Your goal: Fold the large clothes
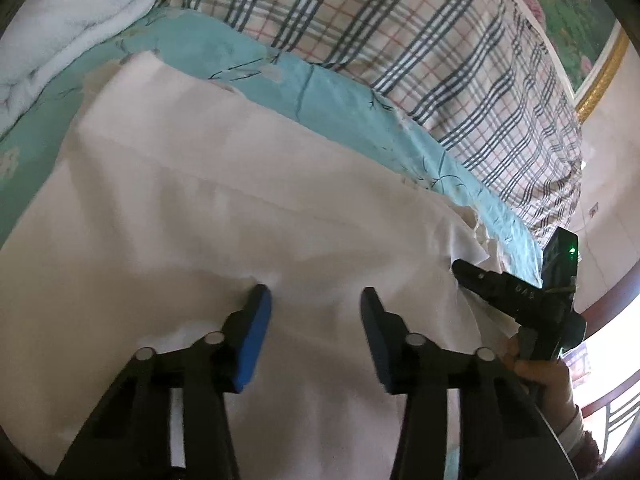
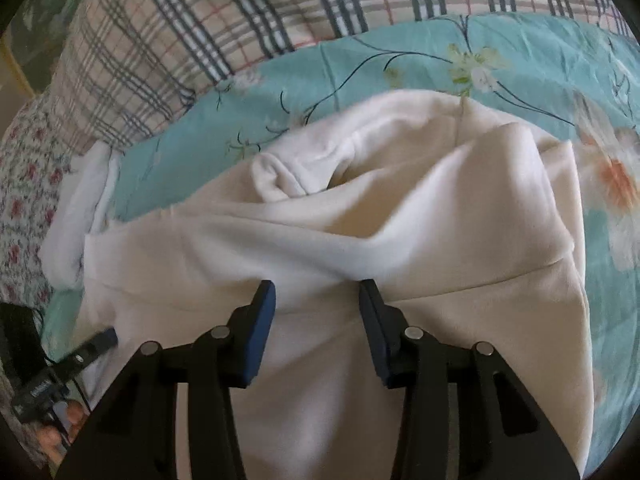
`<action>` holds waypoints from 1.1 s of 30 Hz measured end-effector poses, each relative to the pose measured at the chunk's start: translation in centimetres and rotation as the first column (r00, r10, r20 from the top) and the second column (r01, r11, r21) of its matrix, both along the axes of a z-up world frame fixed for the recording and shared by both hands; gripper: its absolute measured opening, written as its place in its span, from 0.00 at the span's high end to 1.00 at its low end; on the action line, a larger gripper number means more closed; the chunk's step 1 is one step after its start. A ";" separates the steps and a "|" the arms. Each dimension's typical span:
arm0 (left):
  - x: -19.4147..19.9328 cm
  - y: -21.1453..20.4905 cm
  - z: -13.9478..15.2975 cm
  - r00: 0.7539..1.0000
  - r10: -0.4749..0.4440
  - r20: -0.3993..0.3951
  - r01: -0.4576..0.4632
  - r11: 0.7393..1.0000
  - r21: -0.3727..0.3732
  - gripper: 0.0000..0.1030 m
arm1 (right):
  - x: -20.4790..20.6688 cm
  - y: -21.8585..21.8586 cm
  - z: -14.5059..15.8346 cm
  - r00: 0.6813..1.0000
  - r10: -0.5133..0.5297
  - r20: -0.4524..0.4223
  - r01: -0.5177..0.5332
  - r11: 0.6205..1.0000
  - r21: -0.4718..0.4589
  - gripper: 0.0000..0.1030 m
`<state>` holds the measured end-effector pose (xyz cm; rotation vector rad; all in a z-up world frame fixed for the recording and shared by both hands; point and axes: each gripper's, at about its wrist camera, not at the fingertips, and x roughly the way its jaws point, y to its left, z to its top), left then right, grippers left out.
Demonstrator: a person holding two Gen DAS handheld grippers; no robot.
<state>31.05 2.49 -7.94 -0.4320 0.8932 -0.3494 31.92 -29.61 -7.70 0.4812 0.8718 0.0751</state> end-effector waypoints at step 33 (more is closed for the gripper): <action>-9.8 10.2 -3.3 0.940 0.321 -0.113 -0.340 0.907 -0.251 0.85 | -7.0 12.0 1.2 0.969 0.239 0.064 -0.242 0.970 0.036 0.90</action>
